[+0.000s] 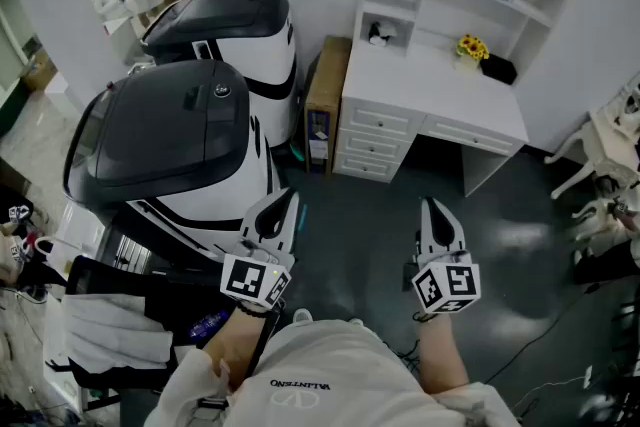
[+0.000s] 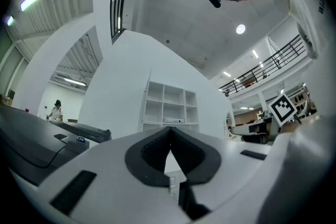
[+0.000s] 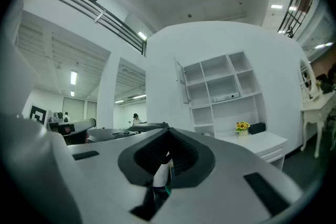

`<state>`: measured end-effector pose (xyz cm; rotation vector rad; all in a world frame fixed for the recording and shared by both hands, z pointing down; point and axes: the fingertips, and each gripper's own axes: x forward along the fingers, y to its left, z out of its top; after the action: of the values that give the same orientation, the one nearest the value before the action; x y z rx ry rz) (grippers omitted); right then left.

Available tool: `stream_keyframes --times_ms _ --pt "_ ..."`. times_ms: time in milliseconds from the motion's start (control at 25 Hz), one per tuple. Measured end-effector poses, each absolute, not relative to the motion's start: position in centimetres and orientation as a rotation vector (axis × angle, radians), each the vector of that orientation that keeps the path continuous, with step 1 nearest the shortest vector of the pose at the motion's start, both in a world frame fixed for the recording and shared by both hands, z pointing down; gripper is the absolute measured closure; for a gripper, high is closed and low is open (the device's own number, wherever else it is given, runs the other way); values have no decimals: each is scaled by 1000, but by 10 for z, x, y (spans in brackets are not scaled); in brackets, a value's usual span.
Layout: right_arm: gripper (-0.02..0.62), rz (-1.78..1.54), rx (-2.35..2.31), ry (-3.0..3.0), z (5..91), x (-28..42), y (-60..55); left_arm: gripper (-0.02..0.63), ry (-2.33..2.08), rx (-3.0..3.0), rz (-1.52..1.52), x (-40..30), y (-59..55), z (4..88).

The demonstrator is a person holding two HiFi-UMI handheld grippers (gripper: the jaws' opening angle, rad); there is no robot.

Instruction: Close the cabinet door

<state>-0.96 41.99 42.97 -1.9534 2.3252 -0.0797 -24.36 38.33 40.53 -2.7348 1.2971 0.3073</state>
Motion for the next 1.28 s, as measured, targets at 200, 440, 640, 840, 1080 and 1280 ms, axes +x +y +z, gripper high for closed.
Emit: stream_keyframes --times_ms 200,440,640,840,1080,1280 --pt "588 -78 -1951 2326 429 -14 419 606 1289 -2733 319 -246 383 404" --pt "586 -108 -1926 2319 427 -25 417 606 1295 -2729 326 -257 380 403" --pt "586 -114 -1943 2299 428 -38 410 606 1283 -2726 322 -272 377 403" --pt "586 -98 -1955 2295 427 -60 403 606 1246 -2755 331 -288 376 409" --pt "586 -94 -1968 2309 431 -78 390 483 1161 -2783 346 -298 365 409" --pt "586 -113 -1981 2298 437 -75 378 347 1146 -2770 336 -292 350 408"
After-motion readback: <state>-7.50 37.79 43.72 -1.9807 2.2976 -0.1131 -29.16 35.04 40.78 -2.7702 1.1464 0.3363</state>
